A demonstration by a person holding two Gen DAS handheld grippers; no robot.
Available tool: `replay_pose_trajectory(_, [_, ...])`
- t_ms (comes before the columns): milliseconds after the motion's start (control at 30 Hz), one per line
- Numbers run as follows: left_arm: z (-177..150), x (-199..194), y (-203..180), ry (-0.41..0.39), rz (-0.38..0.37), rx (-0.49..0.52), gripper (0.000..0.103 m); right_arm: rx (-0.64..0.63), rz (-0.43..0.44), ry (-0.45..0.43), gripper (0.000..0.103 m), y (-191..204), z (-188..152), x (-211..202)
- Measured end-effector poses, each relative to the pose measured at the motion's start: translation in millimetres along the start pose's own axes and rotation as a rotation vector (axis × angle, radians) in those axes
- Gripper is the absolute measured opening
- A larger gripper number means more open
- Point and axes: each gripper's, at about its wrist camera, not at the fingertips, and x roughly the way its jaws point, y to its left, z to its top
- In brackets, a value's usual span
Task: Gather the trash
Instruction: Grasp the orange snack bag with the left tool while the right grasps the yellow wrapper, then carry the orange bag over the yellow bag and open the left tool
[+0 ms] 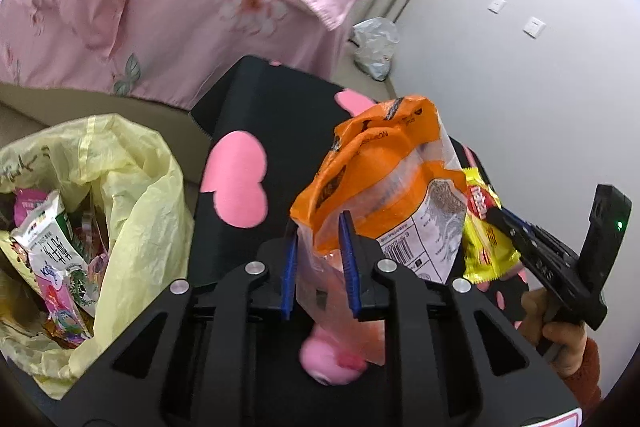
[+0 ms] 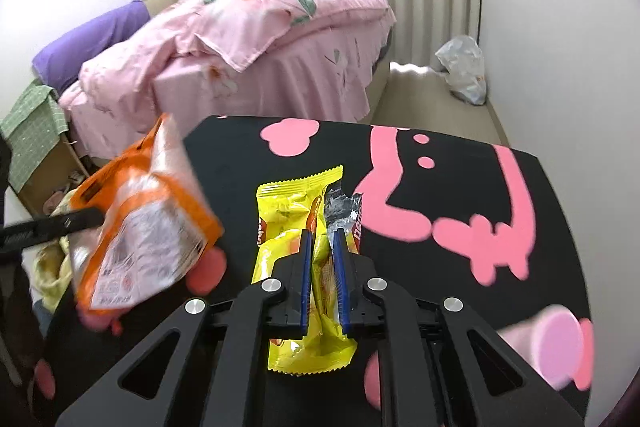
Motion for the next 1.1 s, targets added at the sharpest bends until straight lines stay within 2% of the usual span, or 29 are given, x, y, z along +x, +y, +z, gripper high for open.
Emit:
replay_pose_trajectory(167, [-12.6,-17.8,-24.6,0.006,-0.024,0.055,0.017,0.046,0.041,-0.024,0.012,-12.3,-24.6,-43.8])
replay_pose_trajectory(367, [-40.6,-35.9,-42.6,0.057,-0.061,0.081,0.017,0.064,0.037,-0.052,0.012,-19.0,-47.6,-79.3])
replay_pose_trajectory(600, [-88.9,-49.6,-51.7,0.1,0.019,0.172,0.017,0.074,0.049,-0.064,0.012,-23.1,-77.0,-114.7])
replay_pose_trajectory(633, [-93.9,-49.6,-52.4,0.106,0.017,0.191,0.021,0.08,0.054,-0.065,0.012,-24.0,-81.0,-119.1])
replay_pose_trajectory(700, [-104.5,-46.8,-53.5,0.129,0.001,0.227,0.038,0.087,0.065,-0.068,0.012,-25.4,-84.9,-124.3])
replay_pose_trajectory(733, [-111.0,-44.7,-53.7,0.14,0.01,0.237,0.039,0.09,0.069,-0.072,0.012,-26.2,-86.4,-127.6])
replay_pose_trajectory(933, [-131.7,-30.4,-54.2,0.201,0.05,0.26,0.042,0.106,0.086,-0.093,0.012,-27.8,-89.0,-137.2])
replay_pose_trajectory(1033, [-137.6,-27.4,-57.4,0.201,0.069,0.268,0.042,0.085,0.083,-0.092,0.012,-22.1,-90.3,-137.7])
replay_pose_trajectory(1100, [-138.6,-28.1,-58.2,0.19,0.063,0.265,0.035,0.07,0.077,-0.092,0.012,-18.6,-90.1,-137.5])
